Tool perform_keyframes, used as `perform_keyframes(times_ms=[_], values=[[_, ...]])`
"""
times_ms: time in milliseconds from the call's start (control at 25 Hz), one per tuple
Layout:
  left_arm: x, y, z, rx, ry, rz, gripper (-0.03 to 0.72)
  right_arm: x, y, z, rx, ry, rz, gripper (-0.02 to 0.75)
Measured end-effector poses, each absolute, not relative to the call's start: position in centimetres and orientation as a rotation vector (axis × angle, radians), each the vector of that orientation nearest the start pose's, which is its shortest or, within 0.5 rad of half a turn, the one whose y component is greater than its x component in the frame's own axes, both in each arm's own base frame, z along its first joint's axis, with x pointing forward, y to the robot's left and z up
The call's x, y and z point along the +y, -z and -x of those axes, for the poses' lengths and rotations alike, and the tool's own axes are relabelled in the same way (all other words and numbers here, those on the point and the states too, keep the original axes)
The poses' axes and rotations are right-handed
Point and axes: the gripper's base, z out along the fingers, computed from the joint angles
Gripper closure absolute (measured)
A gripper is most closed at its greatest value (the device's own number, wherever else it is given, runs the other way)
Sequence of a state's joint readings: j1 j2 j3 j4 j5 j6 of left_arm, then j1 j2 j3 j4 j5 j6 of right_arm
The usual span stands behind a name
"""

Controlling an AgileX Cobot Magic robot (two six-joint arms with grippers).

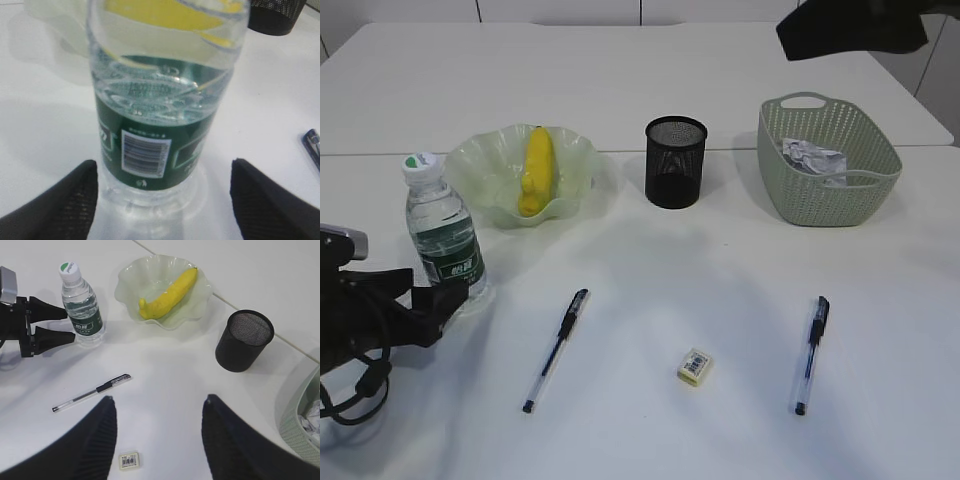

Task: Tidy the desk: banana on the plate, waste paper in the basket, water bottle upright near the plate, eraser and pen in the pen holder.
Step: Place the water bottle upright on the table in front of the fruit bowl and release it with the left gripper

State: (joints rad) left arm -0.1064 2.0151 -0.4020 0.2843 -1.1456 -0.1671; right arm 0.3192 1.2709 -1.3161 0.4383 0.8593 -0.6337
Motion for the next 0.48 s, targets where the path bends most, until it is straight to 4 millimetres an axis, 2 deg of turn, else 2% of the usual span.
perform_keyframes(times_ms=[200,480], values=[[-4.9,-8.4,-25.0,1.971,0.346,-0.215,0.096,11.1,-40.5,-24.4,2.048,-0.358,0.882,0.330],[-4.8,-10.4,-24.0,1.916,0.342,-0.218,0.096,11.1,-40.5,-24.4,2.049,-0.358,0.881,0.330]])
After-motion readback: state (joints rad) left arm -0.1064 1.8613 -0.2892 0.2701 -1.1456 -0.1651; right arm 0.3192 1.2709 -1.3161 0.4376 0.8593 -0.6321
